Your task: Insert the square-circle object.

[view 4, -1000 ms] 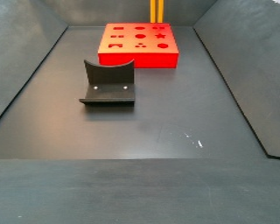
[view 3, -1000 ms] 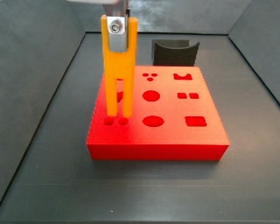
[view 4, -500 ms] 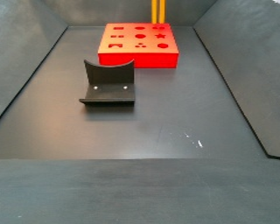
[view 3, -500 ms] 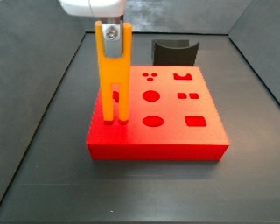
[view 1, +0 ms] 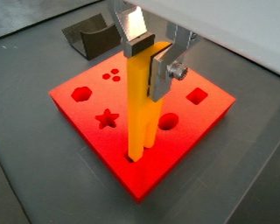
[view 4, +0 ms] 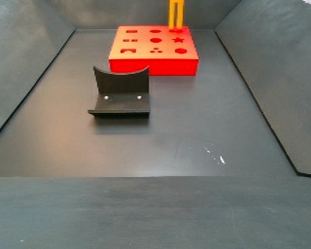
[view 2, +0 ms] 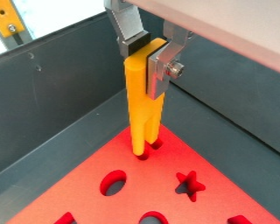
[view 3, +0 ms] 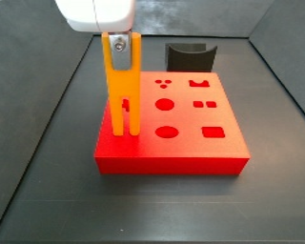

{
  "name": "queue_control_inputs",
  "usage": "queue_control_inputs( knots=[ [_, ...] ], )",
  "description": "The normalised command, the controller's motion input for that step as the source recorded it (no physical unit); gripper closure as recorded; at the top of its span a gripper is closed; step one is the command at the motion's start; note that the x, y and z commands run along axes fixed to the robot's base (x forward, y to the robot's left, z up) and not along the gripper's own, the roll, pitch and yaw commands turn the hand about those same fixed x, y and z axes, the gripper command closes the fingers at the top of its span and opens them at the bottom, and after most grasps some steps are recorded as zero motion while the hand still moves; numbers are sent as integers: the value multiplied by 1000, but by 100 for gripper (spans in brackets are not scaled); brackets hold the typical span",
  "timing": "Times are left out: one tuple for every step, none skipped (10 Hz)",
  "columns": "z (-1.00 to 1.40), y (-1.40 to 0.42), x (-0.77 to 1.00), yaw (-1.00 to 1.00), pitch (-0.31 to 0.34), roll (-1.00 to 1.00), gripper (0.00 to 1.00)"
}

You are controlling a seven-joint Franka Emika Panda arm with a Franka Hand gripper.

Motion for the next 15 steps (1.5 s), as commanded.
queue_control_inputs(
  knots=[
    [0,69,0,0,-93,0,100],
    [-60,26,0,0,-76,3,100],
    [-83,0,0,0,-77,0,100],
    [-151,49,0,0,-106,0,100],
    [-154,0,0,0,-93,0,100],
    [-171,0,0,-31,-90,0,100],
    [-206,0,0,-37,-101,0,100],
    [-191,0,0,-49,-83,0,100],
    [-143,11,0,-66,-51,0,100],
    [-71,97,157,-114,-6,0,100],
    [-34,106,251,-129,0,7,100],
    [-31,20,154,-103,0,7,100],
    [-80,0,0,-126,0,0,100],
    [-80,-9,-26,-131,0,7,100],
    [0,0,0,-14,0,0,100]
  ],
)
